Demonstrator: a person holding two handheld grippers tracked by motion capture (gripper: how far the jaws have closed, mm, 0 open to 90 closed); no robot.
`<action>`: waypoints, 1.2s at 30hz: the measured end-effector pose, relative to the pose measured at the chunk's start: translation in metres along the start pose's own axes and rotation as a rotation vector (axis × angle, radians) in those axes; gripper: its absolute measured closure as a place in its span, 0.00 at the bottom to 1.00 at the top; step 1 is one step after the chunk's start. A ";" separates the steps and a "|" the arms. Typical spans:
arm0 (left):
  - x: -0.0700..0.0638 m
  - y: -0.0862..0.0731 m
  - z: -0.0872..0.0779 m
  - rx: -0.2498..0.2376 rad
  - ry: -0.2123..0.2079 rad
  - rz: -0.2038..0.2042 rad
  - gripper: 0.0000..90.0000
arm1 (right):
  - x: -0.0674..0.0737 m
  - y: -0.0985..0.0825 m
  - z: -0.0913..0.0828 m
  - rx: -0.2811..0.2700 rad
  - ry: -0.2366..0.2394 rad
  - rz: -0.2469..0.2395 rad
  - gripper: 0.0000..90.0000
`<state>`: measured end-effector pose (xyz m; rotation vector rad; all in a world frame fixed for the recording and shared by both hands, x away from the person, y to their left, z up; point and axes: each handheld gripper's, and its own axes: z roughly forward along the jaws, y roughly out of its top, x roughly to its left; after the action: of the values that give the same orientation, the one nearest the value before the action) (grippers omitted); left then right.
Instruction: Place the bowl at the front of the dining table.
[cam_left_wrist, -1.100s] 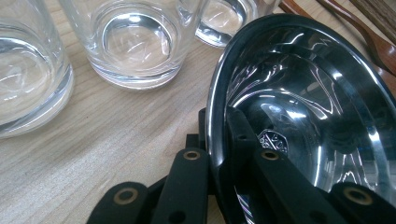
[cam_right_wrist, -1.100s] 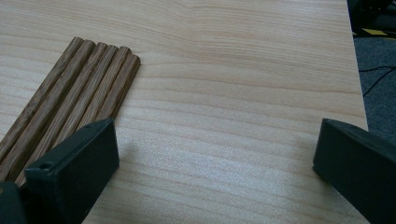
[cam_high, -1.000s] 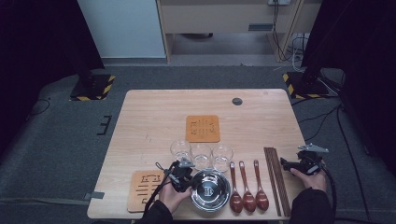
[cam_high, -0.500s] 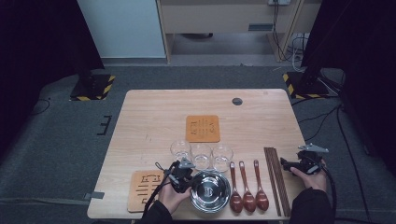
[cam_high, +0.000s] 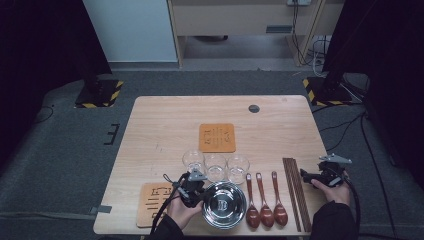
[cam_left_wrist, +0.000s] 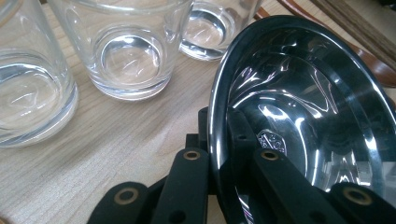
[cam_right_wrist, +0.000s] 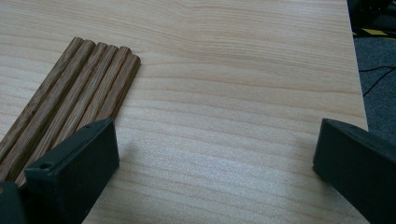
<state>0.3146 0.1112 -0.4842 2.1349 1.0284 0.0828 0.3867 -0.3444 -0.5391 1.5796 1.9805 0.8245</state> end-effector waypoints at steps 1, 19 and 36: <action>0.000 0.000 -0.001 -0.003 -0.004 0.001 0.96 | 0.000 0.000 0.000 0.001 0.000 0.001 0.00; -0.002 0.007 -0.025 -0.079 -0.020 0.004 0.96 | 0.001 0.000 0.000 0.001 0.004 -0.006 0.00; 0.001 0.016 -0.047 -0.153 -0.015 0.000 0.96 | 0.001 0.000 0.000 0.002 0.004 -0.005 0.00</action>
<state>0.3092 0.1333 -0.4404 1.9942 0.9815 0.1408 0.3862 -0.3439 -0.5391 1.5742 1.9876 0.8249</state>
